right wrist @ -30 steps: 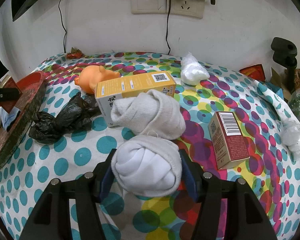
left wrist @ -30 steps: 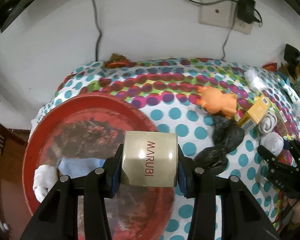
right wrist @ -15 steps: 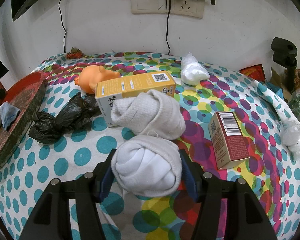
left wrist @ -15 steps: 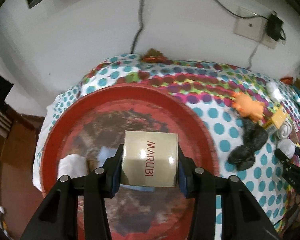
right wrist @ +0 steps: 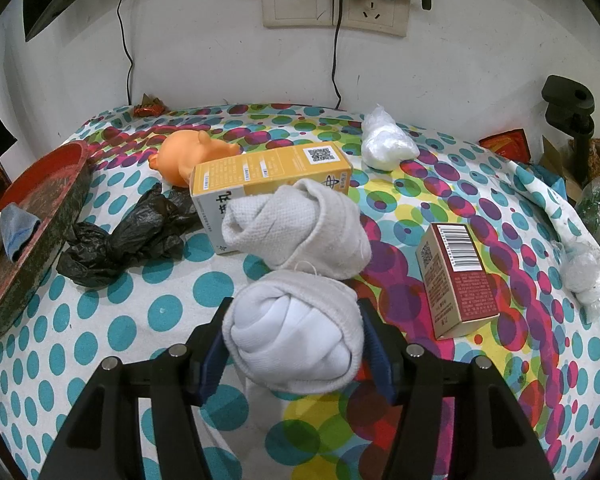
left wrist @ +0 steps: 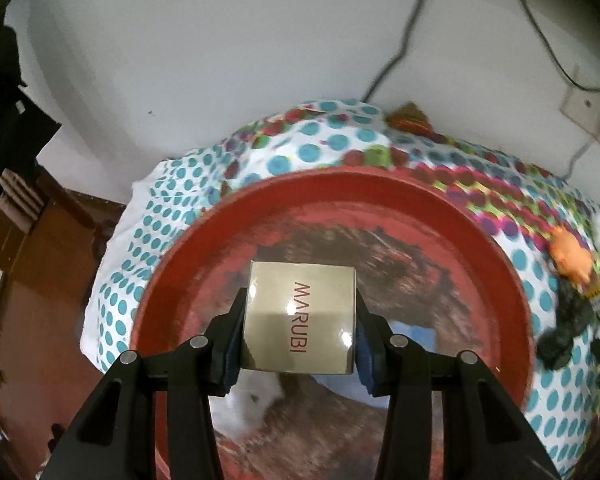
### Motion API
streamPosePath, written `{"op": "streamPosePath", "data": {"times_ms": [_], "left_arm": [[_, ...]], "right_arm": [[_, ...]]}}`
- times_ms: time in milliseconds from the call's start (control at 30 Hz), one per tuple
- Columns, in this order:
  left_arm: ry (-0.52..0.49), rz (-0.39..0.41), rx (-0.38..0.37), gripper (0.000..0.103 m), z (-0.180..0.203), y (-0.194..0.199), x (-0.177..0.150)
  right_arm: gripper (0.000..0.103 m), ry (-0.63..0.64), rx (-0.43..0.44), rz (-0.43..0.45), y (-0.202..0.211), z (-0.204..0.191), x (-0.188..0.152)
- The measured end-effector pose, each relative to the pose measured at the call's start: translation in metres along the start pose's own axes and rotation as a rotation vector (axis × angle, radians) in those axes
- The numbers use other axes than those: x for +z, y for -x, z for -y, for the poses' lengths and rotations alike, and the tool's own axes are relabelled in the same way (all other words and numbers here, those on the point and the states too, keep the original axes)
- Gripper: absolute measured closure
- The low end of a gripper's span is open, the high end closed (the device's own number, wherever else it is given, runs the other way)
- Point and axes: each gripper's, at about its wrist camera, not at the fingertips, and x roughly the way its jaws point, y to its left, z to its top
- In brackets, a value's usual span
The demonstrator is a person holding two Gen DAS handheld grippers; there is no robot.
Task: Organize objects
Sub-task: 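Carry the MARUBI box over the red tray with the left tool, then open the left tool to set the box on the tray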
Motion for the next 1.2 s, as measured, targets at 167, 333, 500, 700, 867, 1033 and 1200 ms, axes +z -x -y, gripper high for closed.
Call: {"op": "streamPosePath", "data": {"times_ms": [167,333,500,700,867,1033,1200], "left_arm": [[0.031,-0.004,0.011,0.060,-0.021,-0.018,0.010],[0.060,-0.042,0.017,0.060,-0.034,-0.040,0.010],[0.070,-0.047,0.022,0.060,-0.042,-0.051,0.009],[0.085,-0.066,0.025,0.060,-0.050,-0.061,0.008],[0.080,-0.069,0.030,0.059,-0.049,-0.063,0.006],[0.087,-0.072,0.032,0.051,-0.051,-0.064,0.002],[0.083,-0.069,0.024,0.043,-0.052,-0.061,0.000]], "right_arm": [[0.042,0.000,0.000,0.000,0.000,0.000,0.000],[0.042,0.002,-0.003,-0.001,0.000,-0.001,0.000],[0.042,0.008,-0.010,-0.003,-0.001,-0.001,0.000],[0.042,0.017,-0.021,-0.005,-0.002,-0.005,0.000],[0.042,0.015,-0.021,-0.005,-0.002,-0.005,0.000],[0.042,0.016,-0.023,-0.005,-0.002,-0.005,0.000],[0.042,0.011,-0.027,-0.005,-0.001,-0.005,0.000]]}}
